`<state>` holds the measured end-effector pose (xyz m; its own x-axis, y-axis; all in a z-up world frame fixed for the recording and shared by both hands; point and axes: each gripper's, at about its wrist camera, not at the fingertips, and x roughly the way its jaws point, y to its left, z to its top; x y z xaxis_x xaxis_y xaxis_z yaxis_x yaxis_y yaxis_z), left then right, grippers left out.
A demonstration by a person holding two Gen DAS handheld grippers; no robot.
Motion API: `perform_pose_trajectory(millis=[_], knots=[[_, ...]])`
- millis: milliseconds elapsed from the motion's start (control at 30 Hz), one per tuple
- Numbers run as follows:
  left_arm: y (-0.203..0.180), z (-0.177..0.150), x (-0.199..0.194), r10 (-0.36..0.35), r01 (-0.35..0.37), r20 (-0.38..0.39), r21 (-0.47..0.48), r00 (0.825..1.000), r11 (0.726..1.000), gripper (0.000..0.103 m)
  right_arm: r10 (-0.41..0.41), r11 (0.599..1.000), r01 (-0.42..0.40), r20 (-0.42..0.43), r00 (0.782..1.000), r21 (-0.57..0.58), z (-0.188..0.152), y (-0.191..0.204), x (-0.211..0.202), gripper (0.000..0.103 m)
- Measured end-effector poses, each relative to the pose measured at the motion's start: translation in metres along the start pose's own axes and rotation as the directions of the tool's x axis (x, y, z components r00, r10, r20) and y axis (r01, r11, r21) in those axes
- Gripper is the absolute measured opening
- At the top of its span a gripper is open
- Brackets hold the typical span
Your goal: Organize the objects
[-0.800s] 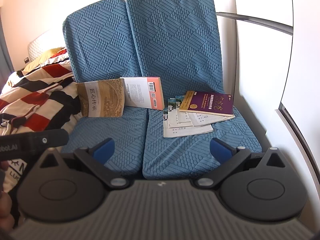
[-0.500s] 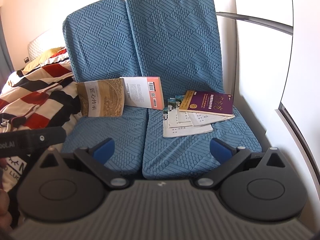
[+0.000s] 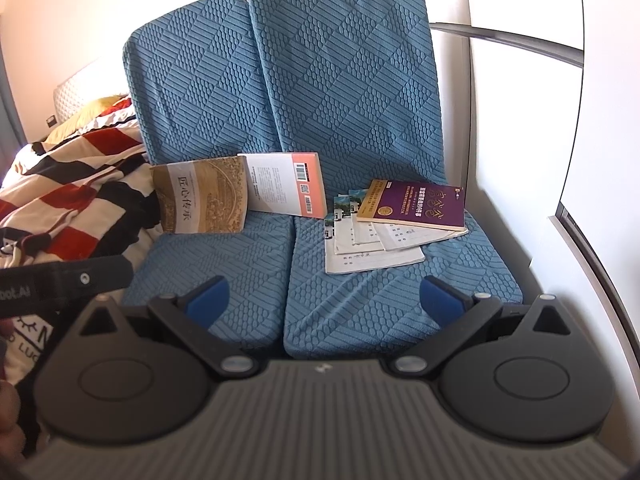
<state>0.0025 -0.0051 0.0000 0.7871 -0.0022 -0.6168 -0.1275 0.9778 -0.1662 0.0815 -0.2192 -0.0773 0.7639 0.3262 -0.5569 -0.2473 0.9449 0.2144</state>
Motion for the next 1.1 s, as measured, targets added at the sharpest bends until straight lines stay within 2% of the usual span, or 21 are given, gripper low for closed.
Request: perform_pose_trajectory(millis=[1100], knots=[[0.0063, 0.0016, 0.0011, -0.012, 0.012, -0.005, -0.02, 1.0, 1.0, 0.103, 0.002, 1.0, -0.002, -0.007, 1.0, -0.006, -0.0001, 0.0024, 0.0028, 0.103]])
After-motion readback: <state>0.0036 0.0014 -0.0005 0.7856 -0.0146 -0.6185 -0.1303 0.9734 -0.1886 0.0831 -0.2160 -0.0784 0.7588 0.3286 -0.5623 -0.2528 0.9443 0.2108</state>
